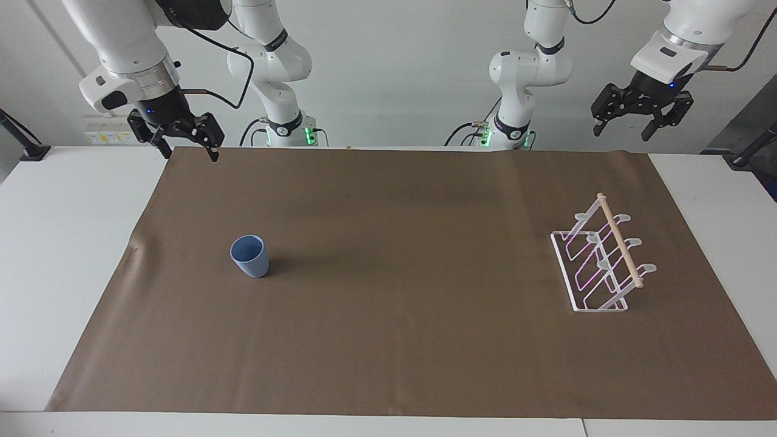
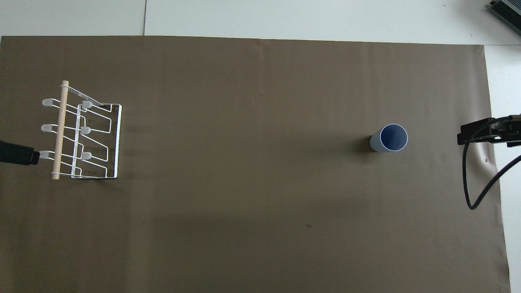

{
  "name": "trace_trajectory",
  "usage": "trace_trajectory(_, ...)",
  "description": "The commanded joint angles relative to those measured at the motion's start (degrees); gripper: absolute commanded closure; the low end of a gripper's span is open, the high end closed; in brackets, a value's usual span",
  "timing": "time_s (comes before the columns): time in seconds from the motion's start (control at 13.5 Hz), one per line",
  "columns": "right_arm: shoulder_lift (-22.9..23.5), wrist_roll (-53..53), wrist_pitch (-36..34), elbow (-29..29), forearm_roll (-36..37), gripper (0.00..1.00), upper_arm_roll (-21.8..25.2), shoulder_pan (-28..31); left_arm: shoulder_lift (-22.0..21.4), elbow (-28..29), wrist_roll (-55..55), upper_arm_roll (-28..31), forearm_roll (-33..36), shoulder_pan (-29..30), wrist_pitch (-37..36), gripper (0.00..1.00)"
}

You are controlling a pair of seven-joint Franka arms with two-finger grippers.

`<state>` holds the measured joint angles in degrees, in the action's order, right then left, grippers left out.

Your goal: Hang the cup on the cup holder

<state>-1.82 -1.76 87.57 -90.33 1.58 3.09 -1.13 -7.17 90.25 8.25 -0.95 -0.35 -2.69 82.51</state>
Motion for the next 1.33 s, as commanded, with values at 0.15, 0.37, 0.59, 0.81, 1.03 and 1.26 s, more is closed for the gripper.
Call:
trace_trajectory(0.15,-0.20,-0.26,-0.65,-0.03,0.18,0.00,-0.28,0.60,-1.88,1.69,-0.69,0.07,0.88,-0.65,-0.25,0.00)
trace_trajectory(0.37,-0.20,-0.26,-0.65,-0.03,0.09,0.00,-0.28,0.60,-1.88,1.69,-0.60,-0.72,0.79,-0.74,-0.33,0.00)
trace_trajectory(0.59,-0.38,-0.26,-0.65,-0.20,0.01,0.00,-0.28,0.60,-1.88,1.69,-0.69,-0.11,0.79,0.40,-0.25,0.00)
trace_trajectory(0.81,-0.38,-0.18,-0.56,-0.29,0.00,0.00,-0.28,0.60,-1.88,1.69,-0.69,-0.20,0.79,1.55,-0.33,0.00)
trace_trajectory(1.03,-0.38,-0.35,0.67,-0.46,-0.26,0.00,-0.28,0.60,-1.88,1.69,-0.60,-0.20,0.79,1.46,-0.25,0.00)
trace_trajectory(1.26,-0.29,0.35,0.76,-0.46,-0.26,0.00,-0.28,0.60,-1.88,1.69,-0.69,-0.20,0.79,1.46,-0.25,0.00)
